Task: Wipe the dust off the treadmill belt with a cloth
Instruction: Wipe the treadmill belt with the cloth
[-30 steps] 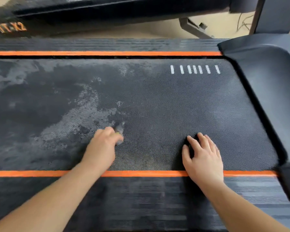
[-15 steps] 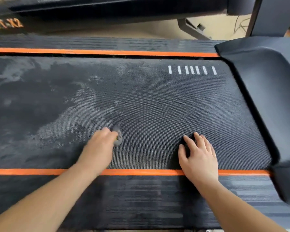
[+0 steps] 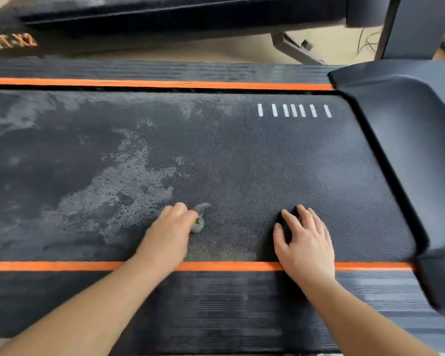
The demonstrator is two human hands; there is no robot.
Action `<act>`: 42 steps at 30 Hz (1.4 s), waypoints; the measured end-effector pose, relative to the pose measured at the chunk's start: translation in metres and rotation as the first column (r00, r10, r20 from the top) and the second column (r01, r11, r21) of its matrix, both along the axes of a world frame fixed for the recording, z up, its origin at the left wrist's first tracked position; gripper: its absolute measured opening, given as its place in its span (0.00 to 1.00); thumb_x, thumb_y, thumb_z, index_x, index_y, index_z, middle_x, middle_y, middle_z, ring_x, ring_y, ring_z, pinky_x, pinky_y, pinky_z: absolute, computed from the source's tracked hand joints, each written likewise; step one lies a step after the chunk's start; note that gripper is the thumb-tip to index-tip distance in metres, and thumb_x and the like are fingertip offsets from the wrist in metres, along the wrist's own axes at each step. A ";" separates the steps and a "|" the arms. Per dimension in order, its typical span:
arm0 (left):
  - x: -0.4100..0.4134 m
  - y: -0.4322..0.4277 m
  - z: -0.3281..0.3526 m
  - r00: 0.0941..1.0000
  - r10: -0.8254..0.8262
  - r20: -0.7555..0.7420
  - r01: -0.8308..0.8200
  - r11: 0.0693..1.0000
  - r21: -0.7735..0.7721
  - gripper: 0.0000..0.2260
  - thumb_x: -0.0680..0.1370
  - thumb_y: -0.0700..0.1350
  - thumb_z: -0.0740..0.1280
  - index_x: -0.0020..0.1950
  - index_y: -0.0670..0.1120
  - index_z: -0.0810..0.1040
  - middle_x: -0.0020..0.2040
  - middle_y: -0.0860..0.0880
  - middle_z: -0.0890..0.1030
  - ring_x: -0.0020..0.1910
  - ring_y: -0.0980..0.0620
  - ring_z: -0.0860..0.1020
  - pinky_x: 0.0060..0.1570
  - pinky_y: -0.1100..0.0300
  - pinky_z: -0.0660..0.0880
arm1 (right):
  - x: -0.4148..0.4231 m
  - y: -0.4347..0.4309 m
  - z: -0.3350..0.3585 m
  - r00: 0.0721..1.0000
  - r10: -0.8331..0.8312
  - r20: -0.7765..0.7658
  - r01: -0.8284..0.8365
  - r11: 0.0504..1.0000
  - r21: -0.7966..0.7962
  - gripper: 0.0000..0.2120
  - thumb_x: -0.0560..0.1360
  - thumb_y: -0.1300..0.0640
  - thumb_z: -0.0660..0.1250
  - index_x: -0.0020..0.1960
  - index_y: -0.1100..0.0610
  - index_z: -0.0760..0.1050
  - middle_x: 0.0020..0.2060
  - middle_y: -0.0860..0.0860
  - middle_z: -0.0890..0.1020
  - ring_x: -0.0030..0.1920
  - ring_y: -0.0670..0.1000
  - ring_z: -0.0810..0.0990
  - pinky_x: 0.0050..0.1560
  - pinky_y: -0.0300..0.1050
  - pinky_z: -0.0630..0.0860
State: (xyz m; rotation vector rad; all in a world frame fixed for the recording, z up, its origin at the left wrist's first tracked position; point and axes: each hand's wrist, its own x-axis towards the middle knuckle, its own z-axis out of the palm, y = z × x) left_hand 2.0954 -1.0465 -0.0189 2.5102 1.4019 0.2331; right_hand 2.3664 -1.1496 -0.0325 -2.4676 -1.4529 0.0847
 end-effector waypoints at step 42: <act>-0.042 -0.021 0.013 0.983 0.164 0.077 -0.140 0.957 -0.254 0.07 0.78 0.42 0.63 0.55 0.48 0.76 0.54 0.46 0.76 0.55 0.42 0.76 0.55 0.48 0.75 | -0.164 0.056 -0.014 0.946 0.321 -0.048 -0.321 0.947 0.010 0.23 0.75 0.49 0.59 0.67 0.51 0.81 0.72 0.57 0.76 0.75 0.60 0.69 0.75 0.60 0.67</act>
